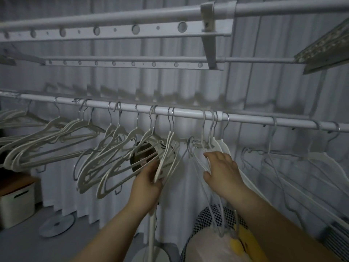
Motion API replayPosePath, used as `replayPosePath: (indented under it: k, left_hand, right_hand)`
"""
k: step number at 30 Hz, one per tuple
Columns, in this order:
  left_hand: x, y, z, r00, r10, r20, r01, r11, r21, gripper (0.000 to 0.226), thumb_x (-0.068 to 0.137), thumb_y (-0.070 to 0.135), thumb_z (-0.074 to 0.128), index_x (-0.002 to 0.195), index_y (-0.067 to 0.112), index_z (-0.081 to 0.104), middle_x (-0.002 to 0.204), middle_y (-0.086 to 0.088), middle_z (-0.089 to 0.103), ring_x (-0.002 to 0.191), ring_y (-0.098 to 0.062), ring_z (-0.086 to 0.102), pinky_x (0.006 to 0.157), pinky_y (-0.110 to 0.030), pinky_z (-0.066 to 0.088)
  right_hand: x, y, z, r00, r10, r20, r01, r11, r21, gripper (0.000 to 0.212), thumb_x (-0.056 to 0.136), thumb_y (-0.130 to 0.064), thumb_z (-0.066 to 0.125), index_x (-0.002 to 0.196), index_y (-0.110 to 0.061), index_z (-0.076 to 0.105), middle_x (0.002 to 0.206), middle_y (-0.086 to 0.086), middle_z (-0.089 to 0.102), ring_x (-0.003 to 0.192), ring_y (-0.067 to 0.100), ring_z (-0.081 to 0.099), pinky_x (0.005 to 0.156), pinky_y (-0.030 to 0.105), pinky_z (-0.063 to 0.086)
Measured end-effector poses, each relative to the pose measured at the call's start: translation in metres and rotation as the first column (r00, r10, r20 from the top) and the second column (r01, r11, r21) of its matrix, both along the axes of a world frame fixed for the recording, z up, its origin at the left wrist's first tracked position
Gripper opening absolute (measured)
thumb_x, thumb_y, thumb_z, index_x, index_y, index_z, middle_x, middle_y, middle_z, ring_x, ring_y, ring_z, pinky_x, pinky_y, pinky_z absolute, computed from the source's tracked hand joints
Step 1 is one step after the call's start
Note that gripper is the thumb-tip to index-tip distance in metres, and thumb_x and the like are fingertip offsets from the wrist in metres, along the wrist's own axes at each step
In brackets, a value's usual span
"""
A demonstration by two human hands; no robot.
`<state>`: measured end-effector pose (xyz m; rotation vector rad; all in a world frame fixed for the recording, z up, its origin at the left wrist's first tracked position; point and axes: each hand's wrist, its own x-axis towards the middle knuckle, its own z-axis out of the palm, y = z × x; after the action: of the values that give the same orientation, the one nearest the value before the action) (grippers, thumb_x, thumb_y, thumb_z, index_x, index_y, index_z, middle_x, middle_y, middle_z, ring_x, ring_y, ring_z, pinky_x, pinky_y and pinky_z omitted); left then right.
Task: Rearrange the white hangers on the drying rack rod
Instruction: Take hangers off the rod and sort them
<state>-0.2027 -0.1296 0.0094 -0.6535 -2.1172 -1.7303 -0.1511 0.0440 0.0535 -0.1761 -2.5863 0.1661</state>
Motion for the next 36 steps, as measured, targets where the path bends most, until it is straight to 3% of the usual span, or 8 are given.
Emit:
replayPosePath:
  k: [5, 16, 19, 21, 23, 27, 32, 36]
  left_hand:
    - [0.016, 0.020, -0.005, 0.978, -0.185, 0.100, 0.178, 0.982, 0.069, 0.055, 0.077, -0.011, 0.052, 0.125, 0.016, 0.051, 0.109, 0.003, 0.061, 0.093, -0.011, 0.058, 0.071, -0.014, 0.050]
    - [0.038, 0.028, -0.001, 0.922, -0.385, -0.029, 0.383, 0.921, -0.066, 0.033, 0.091, 0.017, 0.048, 0.120, 0.032, 0.046, 0.114, 0.020, 0.054, 0.103, 0.012, 0.050, 0.084, 0.000, 0.040]
    - [0.044, 0.015, 0.010, 0.929, -0.076, -0.361, 0.040, 0.994, -0.106, 0.021, 0.090, 0.024, 0.047, 0.099, 0.023, 0.066, 0.091, 0.015, 0.064, 0.088, -0.003, 0.059, 0.079, -0.016, 0.043]
    - [0.039, 0.003, 0.018, 0.767, 0.192, -0.612, -0.301, 0.950, -0.079, 0.028, 0.080, 0.028, 0.047, 0.088, 0.015, 0.070, 0.087, 0.004, 0.070, 0.083, -0.016, 0.062, 0.080, -0.026, 0.039]
    - [0.029, -0.007, 0.024, 0.725, 0.349, -0.594, -0.503, 0.858, -0.109, 0.033, 0.076, 0.029, 0.055, 0.103, 0.012, 0.066, 0.107, -0.007, 0.067, 0.101, -0.028, 0.060, 0.091, -0.034, 0.038]
    - [0.010, -0.024, 0.020, 0.828, 0.418, -0.375, -0.555, 0.706, -0.440, 0.064, 0.082, 0.038, 0.057, 0.138, 0.021, 0.031, 0.141, 0.000, 0.041, 0.129, -0.020, 0.037, 0.104, -0.032, 0.024]
    - [-0.002, -0.028, 0.013, 0.829, 0.421, -0.368, -0.559, 0.591, -0.582, 0.041, 0.087, 0.024, 0.047, 0.128, 0.024, 0.043, 0.120, 0.002, 0.058, 0.110, -0.022, 0.052, 0.085, -0.030, 0.038]
    - [-0.008, -0.029, 0.014, 0.847, 0.409, -0.338, -0.531, 0.671, -0.517, 0.026, 0.092, 0.016, 0.037, 0.113, 0.017, 0.053, 0.093, -0.003, 0.064, 0.087, -0.022, 0.060, 0.066, -0.029, 0.040]
  right_hand:
    - [0.002, 0.000, 0.000, 0.999, 0.008, -0.048, -0.011, 0.998, -0.056, 0.053, 0.091, -0.033, 0.045, 0.140, -0.022, 0.027, 0.145, -0.002, 0.030, 0.133, 0.019, 0.023, 0.107, 0.030, 0.018]
    - [-0.010, -0.016, 0.016, 0.990, -0.136, 0.040, 0.139, 0.988, -0.070, 0.076, 0.081, -0.051, 0.051, 0.141, -0.017, 0.020, 0.148, 0.007, 0.027, 0.134, 0.028, 0.022, 0.106, 0.041, 0.022]
    - [-0.014, -0.018, 0.016, 0.991, -0.118, 0.065, 0.121, 0.992, -0.045, 0.075, 0.081, -0.042, 0.055, 0.141, -0.018, 0.018, 0.147, 0.007, 0.026, 0.134, 0.028, 0.020, 0.107, 0.040, 0.020]
    - [-0.016, -0.019, 0.014, 0.992, -0.103, 0.070, 0.105, 0.994, -0.025, 0.073, 0.082, -0.038, 0.054, 0.141, -0.018, 0.018, 0.147, 0.006, 0.024, 0.135, 0.028, 0.018, 0.108, 0.039, 0.018]
    - [-0.016, -0.019, 0.013, 0.993, -0.096, 0.072, 0.098, 0.995, -0.023, 0.070, 0.083, -0.033, 0.053, 0.141, -0.018, 0.018, 0.147, 0.005, 0.023, 0.135, 0.027, 0.017, 0.108, 0.039, 0.018]
    - [-0.018, -0.017, 0.011, 0.992, -0.096, 0.084, 0.102, 0.993, -0.063, 0.066, 0.084, -0.019, 0.052, 0.141, -0.019, 0.017, 0.152, 0.004, 0.010, 0.137, 0.028, 0.013, 0.107, 0.041, 0.022]
    - [-0.017, -0.008, 0.011, 0.985, -0.115, 0.129, 0.130, 0.985, -0.114, 0.071, 0.087, -0.017, 0.051, 0.144, -0.023, 0.008, 0.155, 0.004, -0.001, 0.139, 0.027, 0.011, 0.107, 0.044, 0.025]
    - [-0.016, 0.001, 0.009, 0.981, -0.131, 0.141, 0.144, 0.986, -0.082, 0.063, 0.089, -0.015, 0.044, 0.143, -0.022, 0.012, 0.150, 0.005, 0.014, 0.136, 0.026, 0.020, 0.104, 0.043, 0.028]
